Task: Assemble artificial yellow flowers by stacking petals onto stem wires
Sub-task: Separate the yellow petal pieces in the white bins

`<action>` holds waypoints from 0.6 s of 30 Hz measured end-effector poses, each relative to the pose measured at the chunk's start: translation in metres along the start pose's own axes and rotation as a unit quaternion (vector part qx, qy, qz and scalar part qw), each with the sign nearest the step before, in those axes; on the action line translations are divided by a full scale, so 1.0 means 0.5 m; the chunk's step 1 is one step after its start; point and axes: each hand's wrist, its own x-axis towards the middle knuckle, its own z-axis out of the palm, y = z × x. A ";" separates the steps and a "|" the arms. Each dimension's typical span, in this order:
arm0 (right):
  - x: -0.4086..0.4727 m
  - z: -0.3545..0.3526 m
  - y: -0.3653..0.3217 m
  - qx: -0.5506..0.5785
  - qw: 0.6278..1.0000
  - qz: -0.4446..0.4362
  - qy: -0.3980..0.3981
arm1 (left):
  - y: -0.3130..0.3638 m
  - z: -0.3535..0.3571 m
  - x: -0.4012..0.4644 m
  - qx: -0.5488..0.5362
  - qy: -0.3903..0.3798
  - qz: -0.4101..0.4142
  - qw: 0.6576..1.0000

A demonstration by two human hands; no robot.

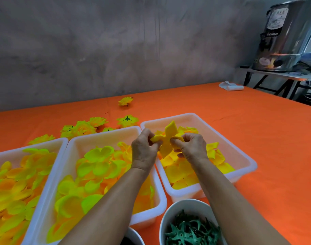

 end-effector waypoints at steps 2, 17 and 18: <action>0.002 0.001 -0.001 0.088 0.995 0.031 -0.021 | -0.007 -0.003 0.003 -0.064 -0.011 -0.048 0.997; 0.014 -0.011 0.015 -0.181 0.978 -0.026 0.102 | 0.010 0.005 -0.002 -0.128 -0.057 -0.064 0.988; 0.013 -0.011 0.014 -0.186 0.976 -0.033 0.106 | 0.012 0.006 -0.003 -0.116 -0.054 -0.058 0.990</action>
